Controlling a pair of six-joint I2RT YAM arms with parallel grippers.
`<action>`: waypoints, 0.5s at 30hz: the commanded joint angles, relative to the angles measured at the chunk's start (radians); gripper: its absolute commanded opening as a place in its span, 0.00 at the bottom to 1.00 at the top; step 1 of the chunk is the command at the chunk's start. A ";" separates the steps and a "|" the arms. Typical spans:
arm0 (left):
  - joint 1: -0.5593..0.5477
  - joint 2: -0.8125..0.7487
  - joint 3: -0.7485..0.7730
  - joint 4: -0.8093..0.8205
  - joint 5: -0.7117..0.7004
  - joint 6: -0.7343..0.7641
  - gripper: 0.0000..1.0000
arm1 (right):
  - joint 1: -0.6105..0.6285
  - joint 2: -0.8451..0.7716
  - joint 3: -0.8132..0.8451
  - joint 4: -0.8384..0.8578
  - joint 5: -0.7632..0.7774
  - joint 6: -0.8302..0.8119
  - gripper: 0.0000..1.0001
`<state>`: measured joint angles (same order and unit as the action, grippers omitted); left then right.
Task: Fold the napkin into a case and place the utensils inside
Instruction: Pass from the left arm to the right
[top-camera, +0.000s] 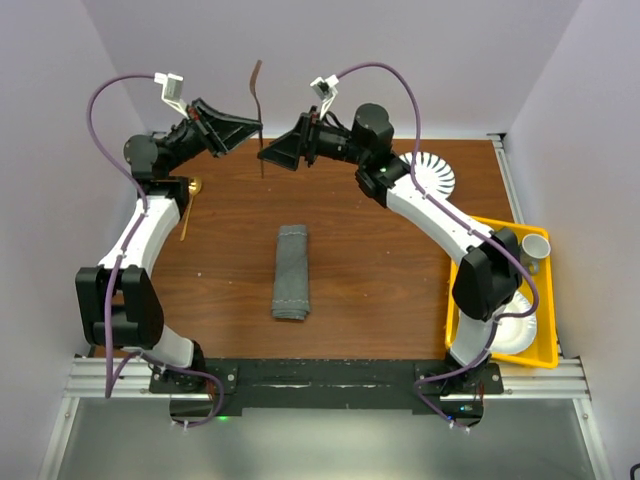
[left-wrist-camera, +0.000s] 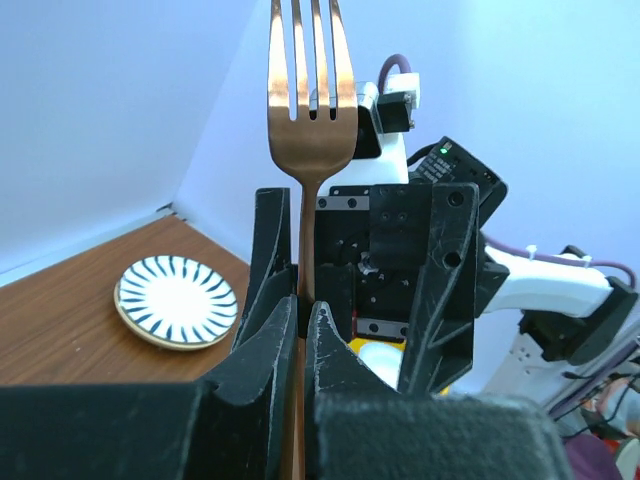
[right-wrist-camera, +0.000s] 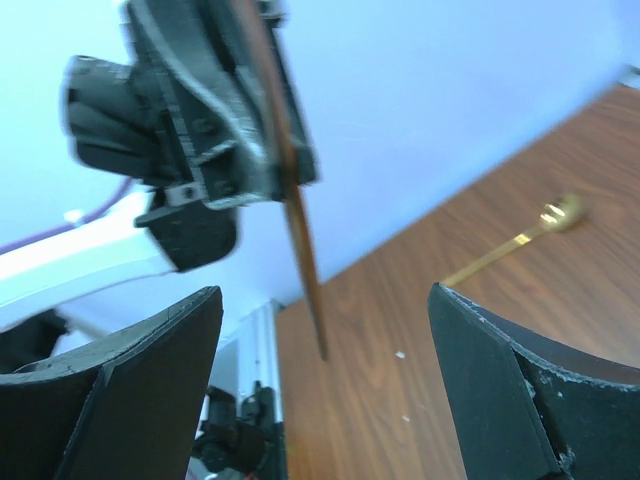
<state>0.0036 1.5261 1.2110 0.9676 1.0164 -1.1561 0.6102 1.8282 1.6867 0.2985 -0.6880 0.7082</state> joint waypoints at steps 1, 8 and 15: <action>-0.025 -0.050 0.041 0.095 -0.016 -0.060 0.00 | 0.020 -0.032 0.030 0.131 -0.065 0.047 0.86; -0.043 -0.063 0.039 0.088 -0.027 -0.065 0.00 | 0.037 -0.047 0.018 0.110 -0.067 0.010 0.74; -0.060 -0.084 0.025 0.075 -0.029 -0.063 0.00 | 0.046 -0.061 0.007 0.102 -0.061 0.010 0.43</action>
<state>-0.0483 1.4971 1.2137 1.0065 1.0138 -1.1973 0.6445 1.8278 1.6863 0.3668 -0.7383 0.7204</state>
